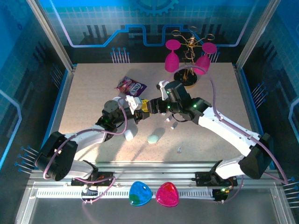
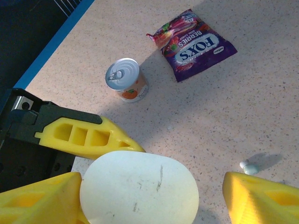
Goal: Insert wireless bluetooth earbuds into charging case
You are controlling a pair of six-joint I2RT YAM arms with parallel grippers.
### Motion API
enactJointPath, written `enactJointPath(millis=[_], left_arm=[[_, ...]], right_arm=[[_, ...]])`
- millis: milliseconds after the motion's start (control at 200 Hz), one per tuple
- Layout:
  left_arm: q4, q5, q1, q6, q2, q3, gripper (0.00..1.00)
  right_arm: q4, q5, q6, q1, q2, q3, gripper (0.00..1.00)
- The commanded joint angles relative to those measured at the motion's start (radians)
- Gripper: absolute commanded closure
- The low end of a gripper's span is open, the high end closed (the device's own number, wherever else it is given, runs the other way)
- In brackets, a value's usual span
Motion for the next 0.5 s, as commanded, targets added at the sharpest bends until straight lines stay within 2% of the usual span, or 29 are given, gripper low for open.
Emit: enactJointPath(millis=[0,170,495], left_arm=[[0.042,-0.006,-0.010,0.009,-0.018,0.021,0.79],[0.052,-0.006,-0.010,0.005,-0.016,0.021,0.79],[0.062,-0.014,-0.010,-0.002,-0.020,0.016,0.79]], right_arm=[[-0.042,0.010,-0.004,0.008,0.022,0.028,0.24],[-0.041,-0.006,0.010,0.006,0.030,0.028,0.33],[-0.040,-0.049,0.035,-0.008,0.042,0.024,0.31]])
